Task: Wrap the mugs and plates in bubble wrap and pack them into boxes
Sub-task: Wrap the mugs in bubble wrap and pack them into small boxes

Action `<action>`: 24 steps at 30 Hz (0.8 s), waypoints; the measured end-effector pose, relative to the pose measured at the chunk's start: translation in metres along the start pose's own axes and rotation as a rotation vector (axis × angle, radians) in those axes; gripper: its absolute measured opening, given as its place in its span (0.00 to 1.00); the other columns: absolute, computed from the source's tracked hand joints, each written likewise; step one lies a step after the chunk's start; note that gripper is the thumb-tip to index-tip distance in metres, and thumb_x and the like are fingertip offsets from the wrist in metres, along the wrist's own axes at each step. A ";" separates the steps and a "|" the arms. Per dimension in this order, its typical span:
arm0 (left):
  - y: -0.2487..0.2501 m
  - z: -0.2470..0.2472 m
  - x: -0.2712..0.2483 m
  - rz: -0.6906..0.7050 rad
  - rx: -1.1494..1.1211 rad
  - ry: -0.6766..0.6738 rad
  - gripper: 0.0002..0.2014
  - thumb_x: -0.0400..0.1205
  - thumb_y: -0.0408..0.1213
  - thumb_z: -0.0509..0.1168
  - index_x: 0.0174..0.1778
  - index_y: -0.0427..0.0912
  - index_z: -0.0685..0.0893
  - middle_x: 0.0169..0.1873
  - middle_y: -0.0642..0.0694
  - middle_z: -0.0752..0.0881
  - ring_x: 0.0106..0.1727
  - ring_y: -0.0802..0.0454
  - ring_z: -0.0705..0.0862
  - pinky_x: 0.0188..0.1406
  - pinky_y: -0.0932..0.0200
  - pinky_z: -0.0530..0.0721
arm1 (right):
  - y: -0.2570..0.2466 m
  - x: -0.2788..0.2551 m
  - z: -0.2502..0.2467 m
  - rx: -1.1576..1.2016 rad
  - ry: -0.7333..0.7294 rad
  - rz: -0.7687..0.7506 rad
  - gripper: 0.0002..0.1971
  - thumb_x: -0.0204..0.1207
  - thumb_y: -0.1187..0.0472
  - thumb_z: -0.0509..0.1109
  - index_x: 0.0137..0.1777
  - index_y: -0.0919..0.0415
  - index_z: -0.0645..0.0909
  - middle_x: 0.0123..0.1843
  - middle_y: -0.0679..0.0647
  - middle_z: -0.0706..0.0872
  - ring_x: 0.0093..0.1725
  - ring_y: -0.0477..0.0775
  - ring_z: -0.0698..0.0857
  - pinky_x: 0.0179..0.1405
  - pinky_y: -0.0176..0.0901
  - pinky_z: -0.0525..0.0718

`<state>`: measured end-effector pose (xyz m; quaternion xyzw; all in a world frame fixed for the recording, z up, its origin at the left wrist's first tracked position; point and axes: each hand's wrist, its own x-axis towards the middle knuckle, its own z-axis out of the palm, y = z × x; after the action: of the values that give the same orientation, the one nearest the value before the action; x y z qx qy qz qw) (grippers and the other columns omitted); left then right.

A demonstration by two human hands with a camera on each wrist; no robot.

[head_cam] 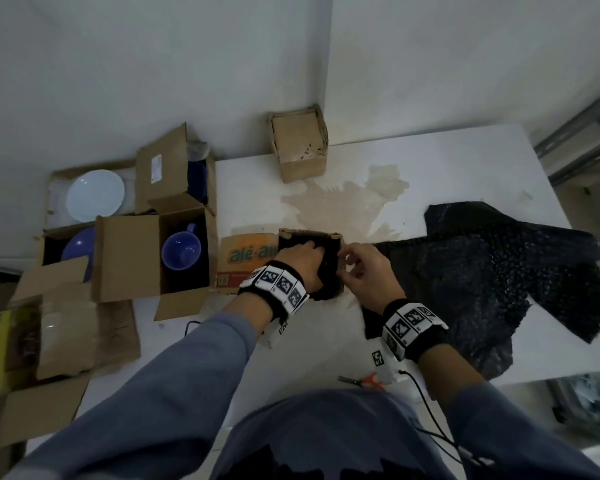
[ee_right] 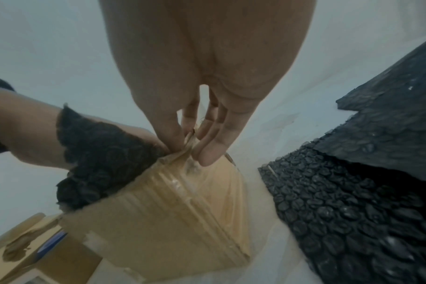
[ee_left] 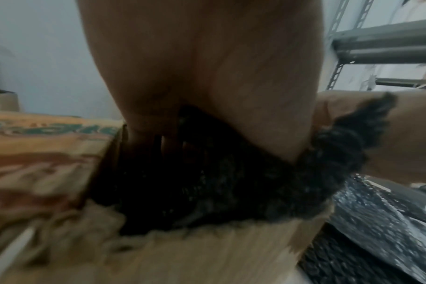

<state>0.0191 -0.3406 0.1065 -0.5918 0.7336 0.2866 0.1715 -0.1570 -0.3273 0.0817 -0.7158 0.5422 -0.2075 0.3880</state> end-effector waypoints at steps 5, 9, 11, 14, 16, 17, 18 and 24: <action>0.009 -0.011 0.009 -0.036 -0.122 -0.138 0.19 0.73 0.59 0.61 0.51 0.51 0.84 0.42 0.46 0.88 0.41 0.44 0.87 0.43 0.46 0.89 | 0.005 -0.003 0.003 0.032 -0.051 -0.006 0.13 0.75 0.68 0.75 0.56 0.53 0.80 0.46 0.48 0.79 0.35 0.39 0.80 0.34 0.23 0.76; 0.007 -0.029 0.009 -0.098 -0.174 -0.257 0.19 0.74 0.57 0.63 0.52 0.48 0.86 0.46 0.42 0.88 0.45 0.44 0.86 0.50 0.45 0.87 | 0.008 -0.003 0.005 0.042 -0.085 -0.011 0.13 0.76 0.66 0.75 0.57 0.52 0.80 0.47 0.50 0.81 0.38 0.41 0.81 0.37 0.25 0.77; 0.005 -0.043 0.009 -0.135 -0.130 -0.244 0.18 0.76 0.53 0.61 0.51 0.45 0.87 0.47 0.41 0.88 0.44 0.44 0.85 0.49 0.49 0.85 | 0.007 -0.002 0.004 0.050 -0.096 -0.015 0.14 0.76 0.66 0.75 0.57 0.52 0.79 0.46 0.50 0.81 0.39 0.46 0.82 0.40 0.36 0.82; 0.005 -0.053 0.015 -0.169 -0.101 -0.223 0.16 0.85 0.42 0.57 0.54 0.37 0.87 0.51 0.38 0.87 0.51 0.40 0.84 0.53 0.50 0.81 | 0.005 0.001 0.004 0.046 -0.125 -0.016 0.14 0.76 0.66 0.75 0.58 0.54 0.79 0.45 0.50 0.81 0.40 0.51 0.82 0.41 0.45 0.84; 0.008 -0.048 0.022 -0.185 -0.108 -0.250 0.18 0.86 0.42 0.54 0.56 0.37 0.86 0.54 0.39 0.87 0.54 0.39 0.84 0.56 0.48 0.80 | 0.006 0.004 0.002 0.051 -0.148 -0.014 0.13 0.76 0.66 0.75 0.57 0.53 0.78 0.44 0.50 0.81 0.38 0.51 0.81 0.41 0.45 0.83; 0.010 -0.044 0.026 -0.198 -0.110 -0.260 0.19 0.86 0.43 0.54 0.57 0.37 0.86 0.55 0.38 0.87 0.54 0.39 0.84 0.55 0.48 0.80 | 0.006 0.005 0.001 0.049 -0.161 -0.020 0.13 0.76 0.66 0.74 0.57 0.53 0.78 0.44 0.50 0.81 0.37 0.50 0.81 0.41 0.44 0.82; 0.012 -0.041 0.030 -0.216 -0.118 -0.269 0.19 0.86 0.44 0.53 0.56 0.37 0.86 0.55 0.38 0.87 0.51 0.40 0.84 0.52 0.49 0.80 | 0.007 0.007 0.001 0.045 -0.172 -0.028 0.13 0.76 0.66 0.75 0.57 0.54 0.78 0.44 0.50 0.81 0.37 0.50 0.80 0.40 0.43 0.81; 0.024 -0.042 0.040 -0.273 -0.155 -0.315 0.11 0.88 0.41 0.56 0.55 0.41 0.82 0.52 0.39 0.81 0.44 0.48 0.74 0.33 0.62 0.70 | 0.007 0.013 -0.006 0.035 -0.244 -0.028 0.14 0.74 0.64 0.75 0.55 0.52 0.77 0.45 0.48 0.81 0.40 0.53 0.82 0.43 0.49 0.83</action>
<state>-0.0098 -0.3948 0.1205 -0.6452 0.5865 0.4052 0.2750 -0.1616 -0.3426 0.0786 -0.7365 0.4772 -0.1338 0.4604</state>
